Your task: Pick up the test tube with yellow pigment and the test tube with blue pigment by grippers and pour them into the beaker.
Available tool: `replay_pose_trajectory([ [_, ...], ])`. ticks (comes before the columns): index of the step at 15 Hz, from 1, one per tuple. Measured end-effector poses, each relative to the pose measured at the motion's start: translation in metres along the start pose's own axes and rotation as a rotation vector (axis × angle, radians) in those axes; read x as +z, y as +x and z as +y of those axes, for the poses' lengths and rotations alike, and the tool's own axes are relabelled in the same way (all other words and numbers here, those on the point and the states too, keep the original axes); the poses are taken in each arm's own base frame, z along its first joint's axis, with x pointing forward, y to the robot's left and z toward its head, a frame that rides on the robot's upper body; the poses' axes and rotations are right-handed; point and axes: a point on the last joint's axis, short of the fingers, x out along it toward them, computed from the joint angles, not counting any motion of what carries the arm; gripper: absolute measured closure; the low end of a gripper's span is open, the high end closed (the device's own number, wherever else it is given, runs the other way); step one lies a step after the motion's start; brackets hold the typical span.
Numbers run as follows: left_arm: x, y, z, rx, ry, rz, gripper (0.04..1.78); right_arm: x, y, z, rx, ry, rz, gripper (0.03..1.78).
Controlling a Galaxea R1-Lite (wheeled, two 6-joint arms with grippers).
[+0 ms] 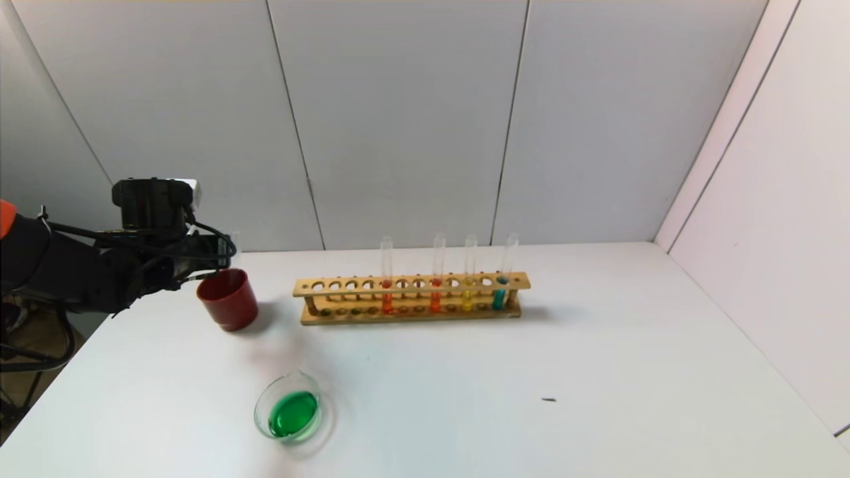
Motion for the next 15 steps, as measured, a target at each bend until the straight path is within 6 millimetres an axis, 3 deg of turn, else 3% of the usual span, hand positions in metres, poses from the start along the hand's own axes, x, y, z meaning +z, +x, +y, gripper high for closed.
replay_pose_trajectory([
  [3,0.008,-0.016,0.004,-0.002,-0.003,-0.029,0.24,0.0,0.0,0.0,0.0,0.0,0.0,0.11],
  [6,0.021,-0.052,0.013,-0.01,0.01,-0.089,0.07,0.0,0.0,0.0,0.0,0.0,0.0,0.11],
  [11,0.035,-0.142,0.037,-0.015,0.019,-0.183,0.07,0.0,0.0,0.0,0.0,0.0,0.0,0.11],
  [15,0.022,-0.23,0.063,-0.008,0.022,-0.236,0.07,0.0,0.0,0.0,0.0,0.0,0.0,0.11],
])
